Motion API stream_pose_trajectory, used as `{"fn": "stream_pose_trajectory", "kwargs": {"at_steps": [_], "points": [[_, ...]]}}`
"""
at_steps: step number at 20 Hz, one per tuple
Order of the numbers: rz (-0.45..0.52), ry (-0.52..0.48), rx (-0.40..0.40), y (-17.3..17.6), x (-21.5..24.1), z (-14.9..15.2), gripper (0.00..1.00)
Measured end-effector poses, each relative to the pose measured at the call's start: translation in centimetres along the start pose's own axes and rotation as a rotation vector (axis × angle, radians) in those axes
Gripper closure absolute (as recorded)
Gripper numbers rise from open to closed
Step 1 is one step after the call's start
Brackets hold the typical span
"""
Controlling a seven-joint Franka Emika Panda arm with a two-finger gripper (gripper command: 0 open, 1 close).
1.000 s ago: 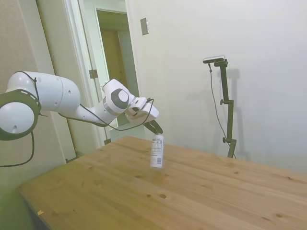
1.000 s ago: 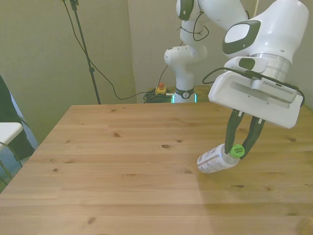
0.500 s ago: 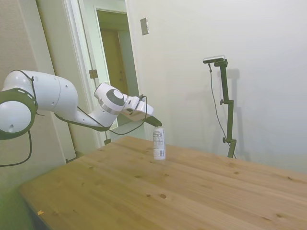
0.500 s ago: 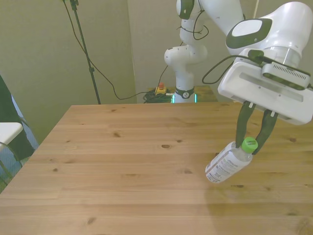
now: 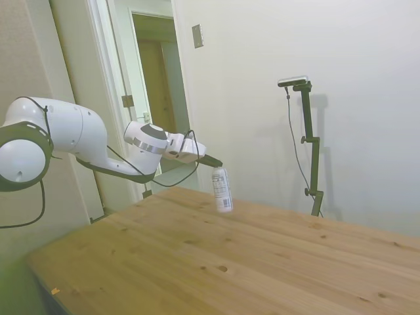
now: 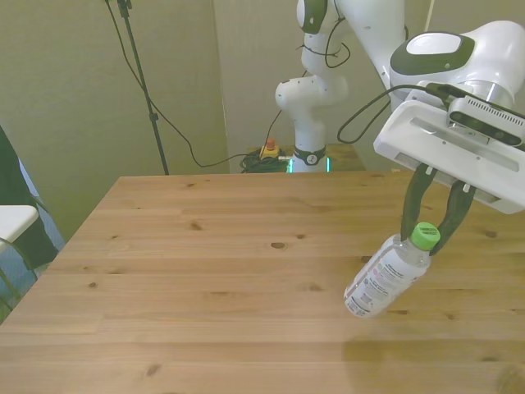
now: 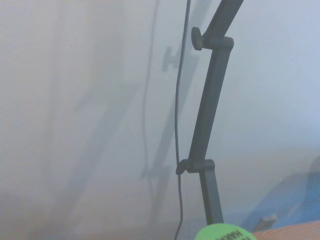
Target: Stand the water bottle
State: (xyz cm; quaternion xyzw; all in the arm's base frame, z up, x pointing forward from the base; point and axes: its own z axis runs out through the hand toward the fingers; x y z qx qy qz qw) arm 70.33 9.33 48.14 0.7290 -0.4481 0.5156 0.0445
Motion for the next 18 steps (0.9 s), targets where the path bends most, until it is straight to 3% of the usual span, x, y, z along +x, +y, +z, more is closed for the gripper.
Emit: {"fn": "stream_pose_trajectory", "kwargs": {"at_steps": [9,18], "points": [[0.181,0.043,0.072,2.2,-1.5,0.7,1.00],[0.219,0.031,0.142,3.2,-3.2,0.9,1.00]]}}
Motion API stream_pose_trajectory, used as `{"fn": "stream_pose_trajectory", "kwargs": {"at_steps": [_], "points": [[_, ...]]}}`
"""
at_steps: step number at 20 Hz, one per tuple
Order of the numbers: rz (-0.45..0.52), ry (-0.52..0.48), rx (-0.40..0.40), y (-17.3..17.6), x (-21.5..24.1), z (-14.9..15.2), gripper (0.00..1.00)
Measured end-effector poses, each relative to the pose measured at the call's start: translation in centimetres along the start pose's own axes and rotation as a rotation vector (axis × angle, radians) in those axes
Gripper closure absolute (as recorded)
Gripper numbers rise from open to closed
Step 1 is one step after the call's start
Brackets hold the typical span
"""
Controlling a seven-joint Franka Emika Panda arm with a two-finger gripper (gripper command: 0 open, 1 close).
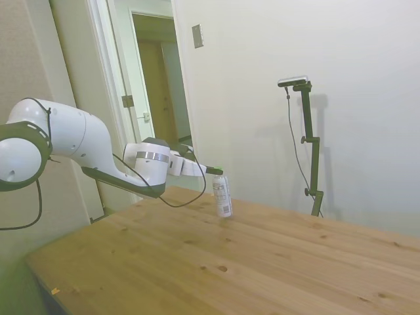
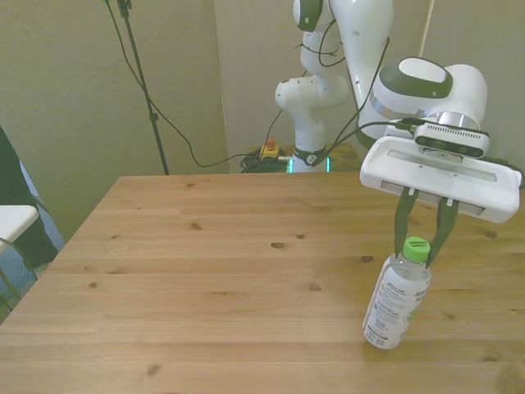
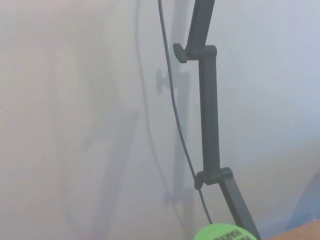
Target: Stand the water bottle
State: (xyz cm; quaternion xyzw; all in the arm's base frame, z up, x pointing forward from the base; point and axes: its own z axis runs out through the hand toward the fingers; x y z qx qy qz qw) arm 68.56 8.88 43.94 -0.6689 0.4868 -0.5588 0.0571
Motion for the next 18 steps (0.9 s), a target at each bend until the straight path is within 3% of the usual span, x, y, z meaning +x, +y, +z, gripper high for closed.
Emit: {"fn": "stream_pose_trajectory", "kwargs": {"at_steps": [4,5,18], "points": [[0.002,-0.018,0.001,0.4,-1.0,0.8,1.00],[0.001,-0.019,0.001,0.4,-1.2,0.8,0.00],[-0.020,-0.017,0.010,0.5,-1.5,1.2,0.00]]}}
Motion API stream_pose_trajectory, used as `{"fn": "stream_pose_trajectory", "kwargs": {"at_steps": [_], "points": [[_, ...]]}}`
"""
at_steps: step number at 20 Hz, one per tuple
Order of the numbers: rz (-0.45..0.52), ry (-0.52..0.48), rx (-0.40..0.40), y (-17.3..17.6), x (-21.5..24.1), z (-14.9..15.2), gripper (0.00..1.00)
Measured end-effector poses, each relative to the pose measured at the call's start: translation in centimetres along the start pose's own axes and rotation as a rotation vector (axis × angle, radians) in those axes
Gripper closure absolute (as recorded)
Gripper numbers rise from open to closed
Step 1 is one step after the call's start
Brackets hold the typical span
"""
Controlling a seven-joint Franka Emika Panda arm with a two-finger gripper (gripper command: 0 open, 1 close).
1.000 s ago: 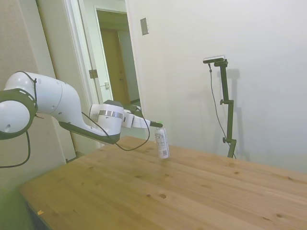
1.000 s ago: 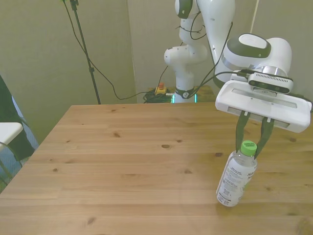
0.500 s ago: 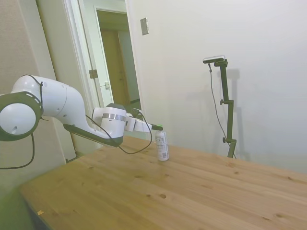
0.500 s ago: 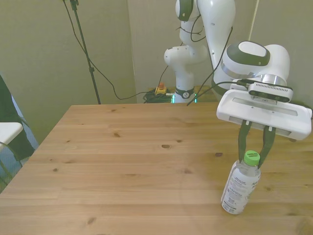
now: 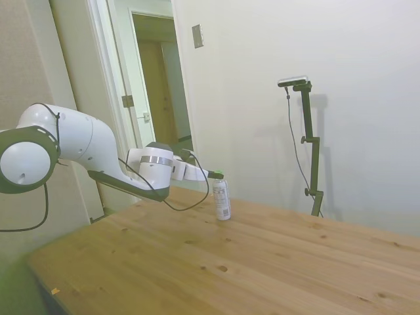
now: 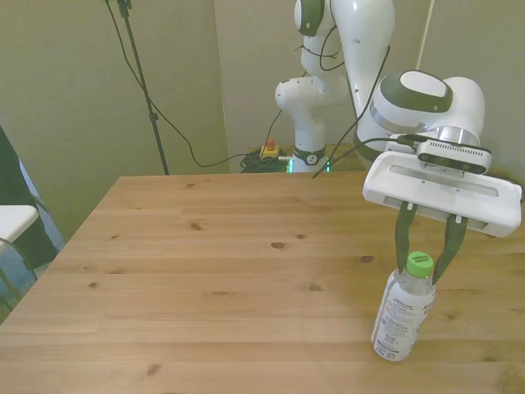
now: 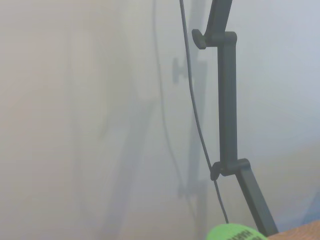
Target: Stand the water bottle
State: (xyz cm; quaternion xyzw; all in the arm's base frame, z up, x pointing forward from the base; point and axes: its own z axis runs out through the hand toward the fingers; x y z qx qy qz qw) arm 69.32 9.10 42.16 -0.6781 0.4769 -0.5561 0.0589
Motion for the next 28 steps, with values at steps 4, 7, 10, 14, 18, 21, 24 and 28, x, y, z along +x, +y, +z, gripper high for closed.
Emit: {"fn": "stream_pose_trajectory", "kwargs": {"at_steps": [4,7,10,14,18,21,24,28], "points": [[-0.001,0.000,-0.004,0.3,0.1,0.0,0.00],[0.006,0.006,0.000,0.1,0.8,-0.4,0.00],[0.008,0.013,0.013,-0.4,2.3,-1.7,0.00],[-0.033,-0.023,0.039,-1.1,4.5,-5.2,0.00],[-0.099,-0.135,0.031,-0.7,5.9,-9.2,0.00],[-0.150,-0.223,0.039,0.2,6.4,-11.5,0.00],[-0.184,-0.306,0.027,1.4,6.7,-12.9,0.00],[-0.237,-0.426,-0.015,3.4,5.7,-14.7,0.00]]}}
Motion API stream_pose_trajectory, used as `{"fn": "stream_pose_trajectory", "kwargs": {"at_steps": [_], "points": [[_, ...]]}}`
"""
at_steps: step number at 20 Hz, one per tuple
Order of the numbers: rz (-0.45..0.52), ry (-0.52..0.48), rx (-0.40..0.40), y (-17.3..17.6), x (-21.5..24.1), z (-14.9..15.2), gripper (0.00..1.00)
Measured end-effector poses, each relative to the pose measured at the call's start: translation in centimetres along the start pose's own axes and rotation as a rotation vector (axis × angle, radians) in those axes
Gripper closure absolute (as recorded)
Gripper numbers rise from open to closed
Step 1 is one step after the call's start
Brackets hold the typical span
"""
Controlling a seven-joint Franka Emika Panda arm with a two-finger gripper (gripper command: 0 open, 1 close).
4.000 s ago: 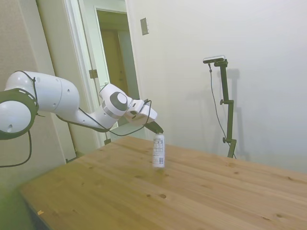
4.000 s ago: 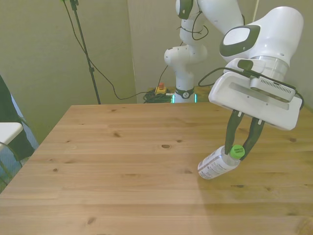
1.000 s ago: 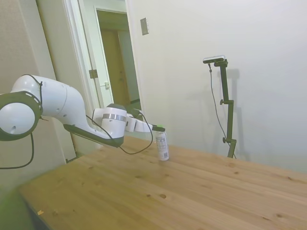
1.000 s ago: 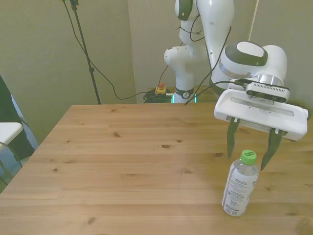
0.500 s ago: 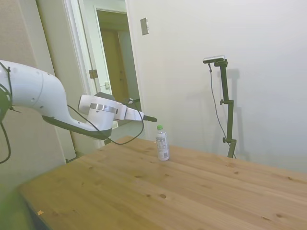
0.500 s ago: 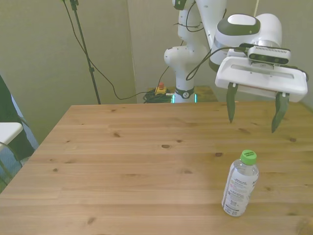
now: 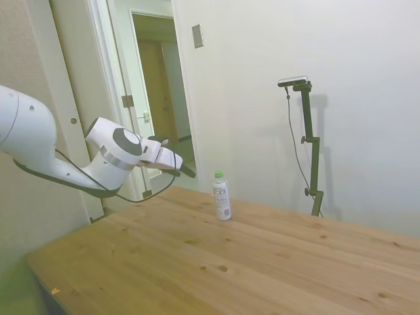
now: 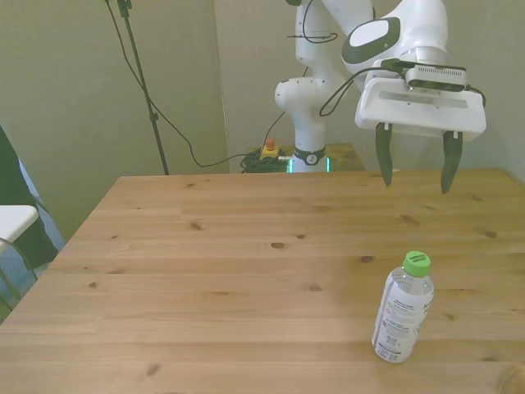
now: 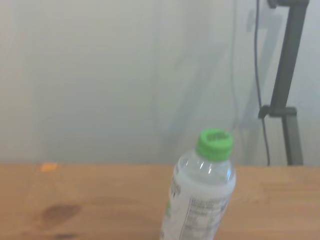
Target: Stand the water bottle
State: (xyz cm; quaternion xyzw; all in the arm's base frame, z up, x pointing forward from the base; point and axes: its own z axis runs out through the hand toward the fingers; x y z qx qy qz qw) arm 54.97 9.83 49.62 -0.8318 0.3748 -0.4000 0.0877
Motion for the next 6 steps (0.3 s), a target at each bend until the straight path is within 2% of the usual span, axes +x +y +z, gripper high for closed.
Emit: {"fn": "stream_pose_trajectory", "kwargs": {"at_steps": [4,6], "points": [[-0.038,-0.127,0.001,1.2,-1.8,-1.5,0.00],[-0.040,-0.159,0.000,1.9,-1.5,-1.9,0.00]]}}
